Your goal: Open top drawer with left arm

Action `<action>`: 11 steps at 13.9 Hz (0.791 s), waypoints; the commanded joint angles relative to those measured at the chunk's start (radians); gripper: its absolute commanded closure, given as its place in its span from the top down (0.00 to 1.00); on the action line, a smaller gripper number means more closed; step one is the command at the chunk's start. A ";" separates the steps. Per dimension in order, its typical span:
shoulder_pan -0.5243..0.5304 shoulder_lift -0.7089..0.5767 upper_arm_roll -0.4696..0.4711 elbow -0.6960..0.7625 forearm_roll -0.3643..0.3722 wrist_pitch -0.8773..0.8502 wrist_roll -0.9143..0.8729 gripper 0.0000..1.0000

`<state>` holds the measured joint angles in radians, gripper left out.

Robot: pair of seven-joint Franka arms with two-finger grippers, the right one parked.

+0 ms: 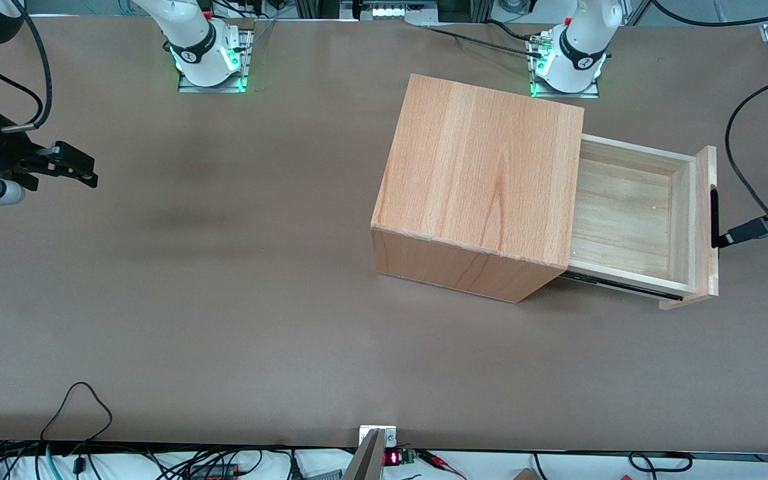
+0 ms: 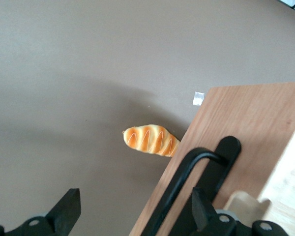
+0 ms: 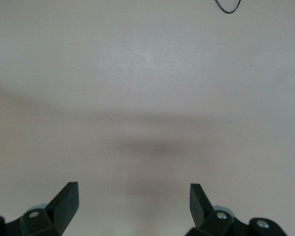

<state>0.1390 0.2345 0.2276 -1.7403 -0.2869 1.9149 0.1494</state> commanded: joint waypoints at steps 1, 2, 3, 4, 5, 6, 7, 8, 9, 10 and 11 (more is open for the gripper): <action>-0.006 -0.027 0.001 0.093 0.064 -0.141 -0.051 1.00; -0.015 -0.044 0.001 0.117 0.075 -0.193 -0.054 1.00; -0.030 -0.075 -0.001 0.130 0.089 -0.239 -0.063 1.00; -0.047 -0.114 -0.002 0.128 0.110 -0.258 -0.065 1.00; -0.065 -0.153 -0.013 0.127 0.144 -0.266 -0.067 1.00; -0.078 -0.182 -0.034 0.127 0.167 -0.292 -0.065 1.00; -0.078 -0.204 -0.074 0.128 0.182 -0.319 -0.067 1.00; -0.079 -0.227 -0.111 0.128 0.199 -0.333 -0.080 1.00; -0.078 -0.245 -0.149 0.128 0.216 -0.353 -0.127 1.00; -0.079 -0.260 -0.189 0.131 0.227 -0.388 -0.195 1.00; -0.079 -0.262 -0.206 0.146 0.232 -0.417 -0.233 1.00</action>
<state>0.0619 -0.0091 0.0578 -1.6024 -0.0927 1.5436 -0.0133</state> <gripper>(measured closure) 0.000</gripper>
